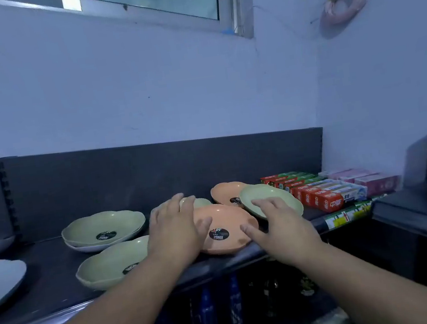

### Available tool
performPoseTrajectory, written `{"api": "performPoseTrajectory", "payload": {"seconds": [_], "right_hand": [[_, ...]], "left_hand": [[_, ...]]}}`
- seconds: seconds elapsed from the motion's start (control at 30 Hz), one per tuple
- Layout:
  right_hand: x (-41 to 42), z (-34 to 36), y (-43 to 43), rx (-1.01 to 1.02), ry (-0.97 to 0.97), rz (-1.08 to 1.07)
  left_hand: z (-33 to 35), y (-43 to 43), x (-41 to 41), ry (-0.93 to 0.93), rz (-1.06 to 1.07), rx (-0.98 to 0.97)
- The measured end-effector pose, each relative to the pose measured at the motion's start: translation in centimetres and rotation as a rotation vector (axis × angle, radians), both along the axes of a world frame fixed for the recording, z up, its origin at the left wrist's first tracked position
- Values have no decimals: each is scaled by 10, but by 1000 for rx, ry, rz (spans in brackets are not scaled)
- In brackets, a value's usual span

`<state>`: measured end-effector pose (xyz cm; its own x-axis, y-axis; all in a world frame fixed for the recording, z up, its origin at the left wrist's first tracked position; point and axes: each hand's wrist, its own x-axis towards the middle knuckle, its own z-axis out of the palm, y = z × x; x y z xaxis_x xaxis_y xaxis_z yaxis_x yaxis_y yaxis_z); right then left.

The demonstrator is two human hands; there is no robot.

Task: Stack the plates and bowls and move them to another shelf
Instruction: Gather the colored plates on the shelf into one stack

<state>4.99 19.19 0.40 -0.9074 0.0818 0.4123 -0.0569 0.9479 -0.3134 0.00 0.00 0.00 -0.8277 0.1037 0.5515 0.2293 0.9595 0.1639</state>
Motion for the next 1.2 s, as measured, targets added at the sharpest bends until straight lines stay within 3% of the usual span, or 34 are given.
{"api": "performPoseTrajectory", "payload": {"seconds": [0.17,0.3,0.4,0.53,0.63,0.83,1.03,1.2], "right_hand": [[-26,-14,14,-175,-88,32],[-43,-24,11,-290,-142,8],[-50,-26,7,-334,-206,-12],[-56,-29,2,-407,-255,5],[-58,-31,-1,-475,-246,-10],[-56,-26,-9,-540,-180,-39],[-61,-3,-25,-618,-71,-15],[-68,12,-57,-792,-137,116]], "left_hand": [[1,-1,-22,-24,14,34],[4,-2,-38,-303,34,149],[8,-2,-46,-525,62,45],[9,-2,-55,-601,-26,101],[6,-5,-62,-583,-35,118],[11,-8,-62,-491,-150,332],[23,-27,-59,-264,-166,357],[34,-67,-39,-223,-106,358]]}}
